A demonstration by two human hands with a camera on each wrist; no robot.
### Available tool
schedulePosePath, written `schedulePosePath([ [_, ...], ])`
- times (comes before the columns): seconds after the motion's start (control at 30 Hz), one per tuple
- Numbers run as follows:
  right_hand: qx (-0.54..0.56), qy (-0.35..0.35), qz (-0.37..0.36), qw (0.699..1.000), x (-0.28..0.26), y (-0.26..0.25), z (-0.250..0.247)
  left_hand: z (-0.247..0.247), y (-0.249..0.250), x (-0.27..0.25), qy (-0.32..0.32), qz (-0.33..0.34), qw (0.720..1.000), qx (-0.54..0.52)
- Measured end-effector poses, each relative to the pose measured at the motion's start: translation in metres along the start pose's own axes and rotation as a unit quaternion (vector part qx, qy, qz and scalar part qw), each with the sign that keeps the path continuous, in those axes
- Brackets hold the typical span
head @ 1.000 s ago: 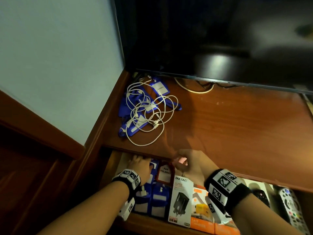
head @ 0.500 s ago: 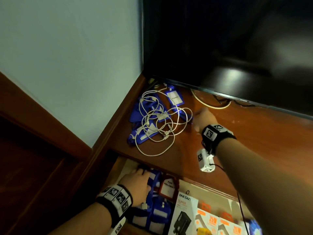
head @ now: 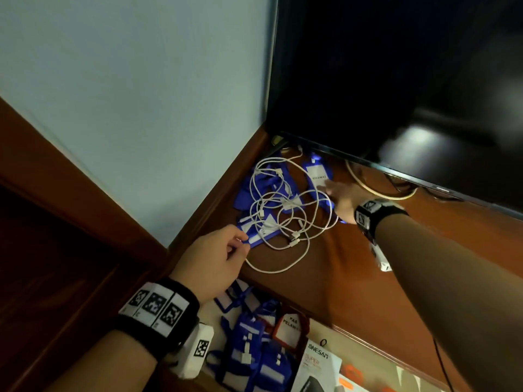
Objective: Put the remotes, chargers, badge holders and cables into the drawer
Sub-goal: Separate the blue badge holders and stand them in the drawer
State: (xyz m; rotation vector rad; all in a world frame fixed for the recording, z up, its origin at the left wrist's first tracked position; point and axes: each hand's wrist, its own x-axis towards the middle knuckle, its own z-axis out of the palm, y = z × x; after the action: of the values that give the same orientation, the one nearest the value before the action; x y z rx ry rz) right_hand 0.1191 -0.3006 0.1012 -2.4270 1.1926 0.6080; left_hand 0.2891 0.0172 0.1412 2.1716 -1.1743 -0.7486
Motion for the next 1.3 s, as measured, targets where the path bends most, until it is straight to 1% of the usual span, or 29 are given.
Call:
schedulePosePath([
  [0.07, -0.016, 0.036, 0.012, 0.999, -0.021, 0.007, 0.007, 0.005, -0.006, 0.012, 0.005, -0.004, 1.000, 0.010],
  [0.1, -0.006, 0.046, 0.023, 0.999, -0.036, 0.011, 0.009, 0.009, -0.010, 0.018, 0.004, -0.001, 1.000, 0.027],
  [0.2, 0.024, 0.049, 0.077, 0.995, -0.086, 0.032, 0.034, 0.021, -0.019, 0.032, -0.021, -0.008, 0.997, 0.074],
  [0.3, 0.033, 0.084, 0.115, 0.989, -0.143, 0.047, 0.076, 0.032, -0.027, 0.037, -0.037, -0.030, 0.992, 0.117],
  [0.37, 0.037, 0.112, 0.121, 0.986, -0.178, 0.051, 0.109, 0.040, -0.030, 0.036, -0.035, -0.023, 0.990, 0.134],
  [0.43, 0.070, 0.139, 0.129, 0.979, -0.202, 0.048, 0.137, 0.044, -0.034, 0.035, -0.028, -0.015, 0.990, 0.140],
  [0.5, 0.106, 0.164, 0.148, 0.970, -0.213, 0.045, 0.154, 0.047, -0.034, 0.032, -0.019, -0.008, 0.991, 0.130],
  [0.57, 0.132, 0.169, 0.183, 0.959, -0.215, 0.039, 0.158, 0.046, -0.032, 0.025, -0.007, -0.012, 0.993, 0.115],
  [0.63, 0.149, 0.162, 0.223, 0.950, -0.213, 0.029, 0.151, 0.045, -0.030, 0.012, 0.046, -0.006, 0.994, 0.100],
  [0.67, 0.158, 0.158, 0.236, 0.946, -0.210, 0.024, 0.147, 0.044, -0.028, 0.003, 0.081, -0.009, 0.992, 0.093],
  [0.7, 0.175, 0.155, 0.249, 0.940, -0.208, 0.019, 0.145, 0.042, -0.028, -0.007, 0.104, -0.015, 0.991, 0.087],
  [0.73, 0.203, 0.155, 0.267, 0.929, -0.205, 0.016, 0.143, 0.042, -0.028, -0.017, 0.100, -0.025, 0.991, 0.085],
  [0.77, 0.239, 0.157, 0.289, 0.914, -0.203, 0.014, 0.141, 0.042, -0.028, -0.028, 0.061, -0.045, 0.993, 0.095],
  [0.8, 0.279, 0.157, 0.314, 0.894, -0.203, 0.011, 0.139, 0.044, -0.028, -0.039, -0.004, -0.072, 0.990, 0.123],
  [0.83, 0.319, 0.156, 0.335, 0.873, -0.204, 0.009, 0.138, 0.048, -0.032, -0.046, -0.067, -0.091, 0.981, 0.158],
  [0.87, 0.354, 0.155, 0.344, 0.855, -0.207, 0.006, 0.137, 0.053, -0.038, -0.050, -0.115, -0.100, 0.971, 0.183],
  [0.9, 0.384, 0.156, 0.340, 0.844, -0.209, 0.005, 0.137, 0.061, -0.044, -0.050, -0.150, -0.106, 0.963, 0.199],
  [0.93, 0.401, 0.158, 0.330, 0.840, -0.212, 0.003, 0.139, 0.069, -0.052, -0.048, -0.172, -0.113, 0.955, 0.212],
  [1.0, 0.415, 0.171, 0.304, 0.841, -0.218, -0.002, 0.145, 0.088, -0.066, -0.037, -0.188, -0.127, 0.944, 0.238],
  [1.1, 0.430, 0.203, 0.256, 0.841, -0.233, -0.012, 0.146, 0.113, -0.077, -0.021, -0.178, -0.149, 0.938, 0.259],
  [1.17, 0.437, 0.219, 0.232, 0.841, -0.246, -0.017, 0.143, 0.122, -0.078, -0.011, -0.166, -0.156, 0.936, 0.268],
  [1.3, 0.421, 0.254, 0.197, 0.848, -0.269, -0.019, 0.140, 0.130, -0.081, 0.004, -0.175, -0.156, 0.931, 0.279],
])
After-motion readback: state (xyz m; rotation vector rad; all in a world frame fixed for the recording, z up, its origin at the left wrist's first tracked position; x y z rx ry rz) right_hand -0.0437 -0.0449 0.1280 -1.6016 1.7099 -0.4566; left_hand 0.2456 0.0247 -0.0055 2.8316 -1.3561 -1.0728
